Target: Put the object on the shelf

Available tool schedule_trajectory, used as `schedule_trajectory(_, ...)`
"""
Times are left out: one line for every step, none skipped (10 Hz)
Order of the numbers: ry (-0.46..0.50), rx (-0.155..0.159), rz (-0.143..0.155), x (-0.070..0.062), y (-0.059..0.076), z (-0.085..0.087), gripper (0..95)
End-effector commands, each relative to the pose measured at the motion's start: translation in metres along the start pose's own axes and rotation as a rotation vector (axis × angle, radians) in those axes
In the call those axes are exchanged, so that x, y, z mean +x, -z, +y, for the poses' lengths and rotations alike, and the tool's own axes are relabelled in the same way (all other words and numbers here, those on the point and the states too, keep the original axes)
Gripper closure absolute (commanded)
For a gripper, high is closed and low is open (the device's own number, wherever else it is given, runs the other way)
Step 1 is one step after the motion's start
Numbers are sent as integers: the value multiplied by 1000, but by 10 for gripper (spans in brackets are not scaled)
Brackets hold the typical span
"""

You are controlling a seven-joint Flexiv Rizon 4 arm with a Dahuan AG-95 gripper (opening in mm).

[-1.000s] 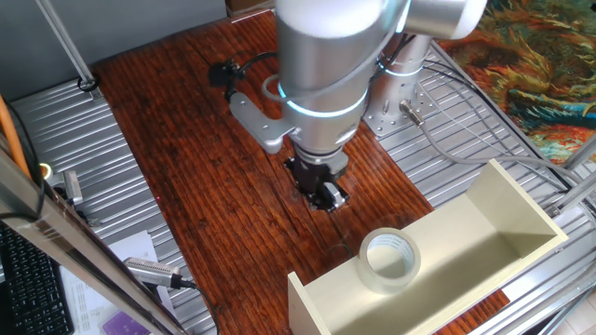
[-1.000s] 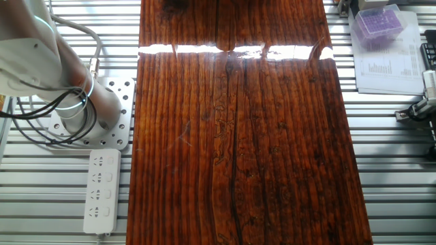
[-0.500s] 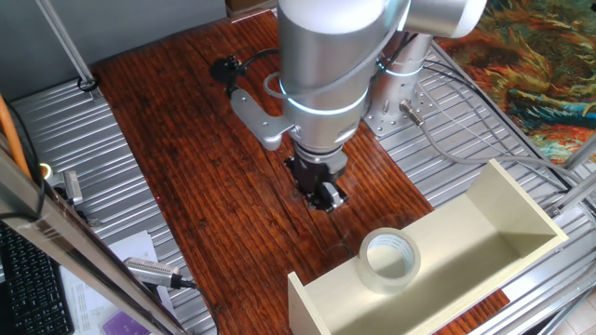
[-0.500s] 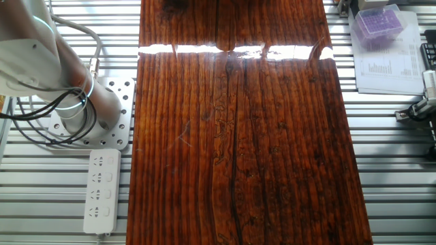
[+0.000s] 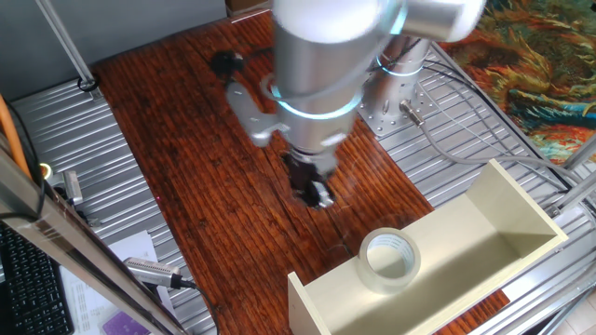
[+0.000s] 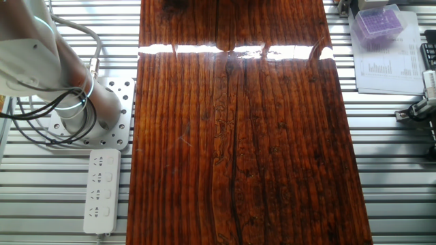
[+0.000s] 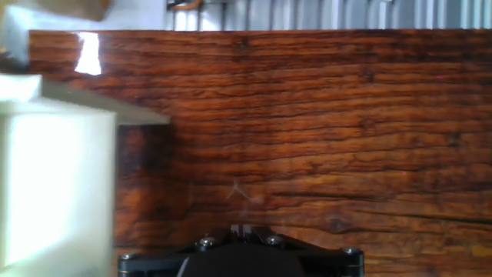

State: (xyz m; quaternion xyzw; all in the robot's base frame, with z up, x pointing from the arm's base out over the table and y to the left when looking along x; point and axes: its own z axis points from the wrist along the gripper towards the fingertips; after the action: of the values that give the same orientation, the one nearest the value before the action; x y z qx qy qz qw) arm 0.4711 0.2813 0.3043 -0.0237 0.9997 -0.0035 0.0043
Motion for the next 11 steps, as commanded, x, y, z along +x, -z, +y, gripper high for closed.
schedule_trajectory(77, -13, -1, -9, -5, -22, 950)
schedule_trajectory(91, -13, -2, -13, -8, -34, 950)
schedule_trajectory(110, -15, -5, -15, -10, -42, 950)
schedule_trajectory(132, -18, -8, -15, -10, -42, 950)
schedule_trajectory(141, -32, -15, -15, -10, -42, 950)
schedule_trajectory(111, -32, -8, -15, -10, -42, 950)
schedule_trajectory(67, -29, 2, -15, -10, -42, 950)
schedule_trajectory(6, -20, 13, -15, -10, -42, 950)
schedule_trajectory(-41, -20, 14, -15, -10, -42, 950)
schedule_trajectory(-84, -20, 16, -15, -10, -42, 950)
schedule_trajectory(-113, -20, 28, -15, -10, -42, 950)
